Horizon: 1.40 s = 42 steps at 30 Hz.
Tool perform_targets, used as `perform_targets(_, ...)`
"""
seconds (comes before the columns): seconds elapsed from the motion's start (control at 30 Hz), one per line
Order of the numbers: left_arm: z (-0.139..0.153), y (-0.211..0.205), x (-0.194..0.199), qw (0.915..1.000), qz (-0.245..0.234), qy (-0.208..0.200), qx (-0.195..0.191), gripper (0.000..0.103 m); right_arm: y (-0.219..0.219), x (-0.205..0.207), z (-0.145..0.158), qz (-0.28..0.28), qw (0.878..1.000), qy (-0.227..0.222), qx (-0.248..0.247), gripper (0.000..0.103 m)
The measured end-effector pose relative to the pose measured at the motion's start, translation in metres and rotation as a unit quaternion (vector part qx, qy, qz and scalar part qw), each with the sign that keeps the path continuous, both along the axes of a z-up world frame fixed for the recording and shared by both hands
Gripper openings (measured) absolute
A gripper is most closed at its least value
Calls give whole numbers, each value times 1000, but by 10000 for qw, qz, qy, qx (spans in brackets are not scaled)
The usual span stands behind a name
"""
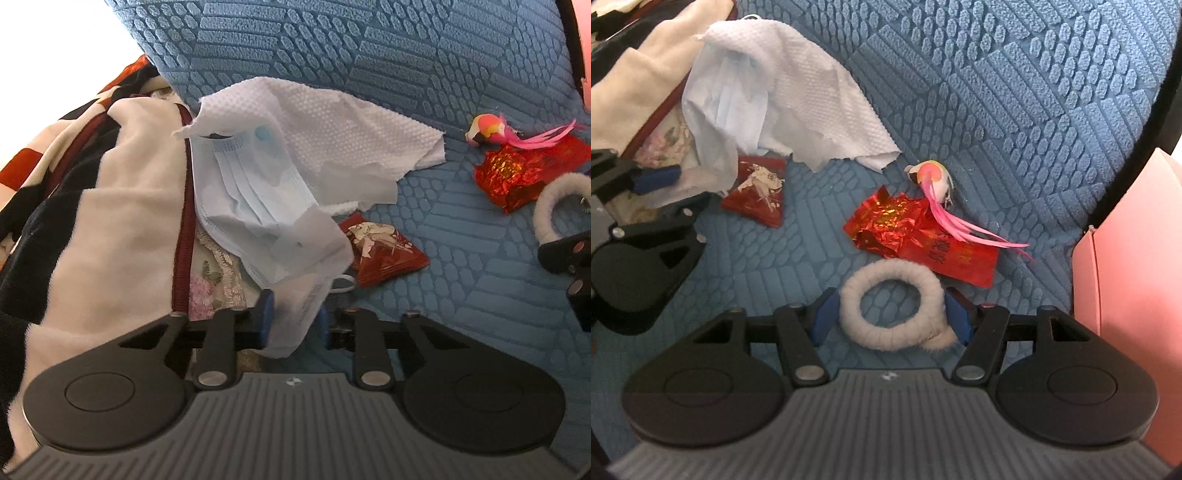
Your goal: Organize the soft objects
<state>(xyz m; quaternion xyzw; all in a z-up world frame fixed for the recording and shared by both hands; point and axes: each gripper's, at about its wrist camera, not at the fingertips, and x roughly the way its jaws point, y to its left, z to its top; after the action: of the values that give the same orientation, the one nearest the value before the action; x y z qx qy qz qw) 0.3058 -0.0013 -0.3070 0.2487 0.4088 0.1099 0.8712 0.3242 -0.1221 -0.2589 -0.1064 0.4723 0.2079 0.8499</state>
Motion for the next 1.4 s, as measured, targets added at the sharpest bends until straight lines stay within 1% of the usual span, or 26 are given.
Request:
perform_targets(0.03,1,-1,0,10000,-15,-16,-41,17,0,-1,0,21,10000,-19,-5,63)
perform_targets(0.07,1,-1,-1,10000,-24,-38,-72,13,0,-1,0,45,10000,-25,-16,63)
perform_targets(0.17,4,0,-2,9998,0,-68,-197,11,-1,-1,1,118,9999,11,14,57)
perform_targets(0.23,7,1,-4,9994,15,-90,-333,11,-2,-1,1,140,9999,46,45,50)
perform_targets(0.3,12,4,-5,9984,77,-142,-536,11,-2,-1,3,199,9998,67,48,32)
perform_targets(0.43,21,12,-10,9942,298,-273,-1000,10,-2,-4,7,268,9996,3,-25,23)
perform_targets(0.5,26,17,-12,9901,412,-315,-1305,10,-4,-6,10,295,9995,-75,-46,19)
perform_targets(0.6,31,20,-17,9853,496,-438,-1573,10,-7,-7,16,266,9996,-136,-12,16)
perform_targets(0.7,39,26,-25,9765,572,-556,-2001,10,-10,-13,19,185,9996,-220,-35,16)
perform_targets(0.77,45,28,-31,9733,607,-659,-2111,10,-13,-16,20,97,9997,-238,-1,15)
perform_targets(0.83,50,30,-38,9672,668,-740,-2335,10,-18,-19,22,-13,9997,-215,78,14)
perform_targets(0.93,55,31,-47,9607,726,-815,-2551,10,-22,-26,23,-132,9996,-170,172,13)
perform_targets(1.03,58,31,-54,9531,731,-814,-2820,10,-22,-33,25,-198,9994,-180,207,13)
perform_targets(1.17,63,29,-64,9490,596,-798,-2992,10,-25,-41,30,-349,9988,-153,317,12)
perform_targets(1.23,65,31,-68,9444,574,-783,-3141,10,-25,-44,32,-432,9985,-118,307,12)
perform_targets(1.4,67,35,-76,9337,651,-780,-3432,10,-16,-56,35,-335,9992,-134,166,12)
